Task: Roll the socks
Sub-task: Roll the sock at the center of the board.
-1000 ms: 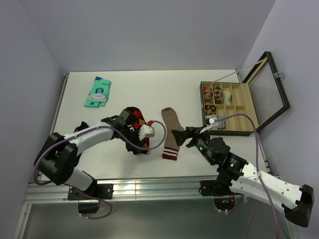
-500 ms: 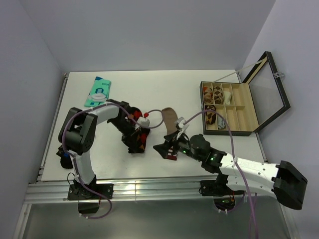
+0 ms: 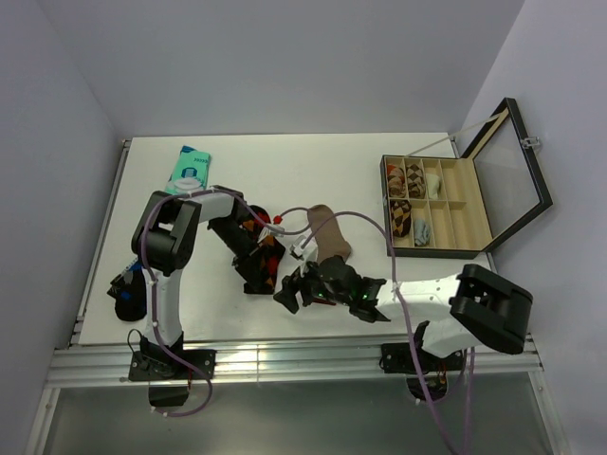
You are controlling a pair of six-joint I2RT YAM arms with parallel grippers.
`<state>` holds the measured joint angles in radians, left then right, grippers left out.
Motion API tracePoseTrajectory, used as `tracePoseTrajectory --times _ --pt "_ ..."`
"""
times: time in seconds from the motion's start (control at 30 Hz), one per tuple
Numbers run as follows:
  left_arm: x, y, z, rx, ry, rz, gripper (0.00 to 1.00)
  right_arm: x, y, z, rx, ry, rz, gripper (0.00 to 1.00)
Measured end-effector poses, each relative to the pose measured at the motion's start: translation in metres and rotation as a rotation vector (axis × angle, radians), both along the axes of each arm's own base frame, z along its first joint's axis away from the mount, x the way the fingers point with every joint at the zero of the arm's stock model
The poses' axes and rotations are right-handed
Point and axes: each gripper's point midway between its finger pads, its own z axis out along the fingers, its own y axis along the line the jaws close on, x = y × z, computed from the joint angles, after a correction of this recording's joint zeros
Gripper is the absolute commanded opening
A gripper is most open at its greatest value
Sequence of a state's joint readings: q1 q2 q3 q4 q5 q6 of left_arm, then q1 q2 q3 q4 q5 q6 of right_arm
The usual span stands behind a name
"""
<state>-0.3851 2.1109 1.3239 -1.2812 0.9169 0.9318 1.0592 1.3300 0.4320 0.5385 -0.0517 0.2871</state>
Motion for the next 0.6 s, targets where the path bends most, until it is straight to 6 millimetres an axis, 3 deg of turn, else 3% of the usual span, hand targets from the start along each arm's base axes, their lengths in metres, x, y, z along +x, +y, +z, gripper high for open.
tracePoseTrajectory --times 0.37,0.6 --pt "0.006 -0.002 0.003 0.013 0.006 0.026 0.00 0.004 0.027 -0.035 -0.109 -0.013 0.038 0.76" --pt "0.005 -0.002 0.000 0.029 0.033 0.036 0.00 0.015 0.036 -0.029 -0.113 -0.064 0.021 0.72"
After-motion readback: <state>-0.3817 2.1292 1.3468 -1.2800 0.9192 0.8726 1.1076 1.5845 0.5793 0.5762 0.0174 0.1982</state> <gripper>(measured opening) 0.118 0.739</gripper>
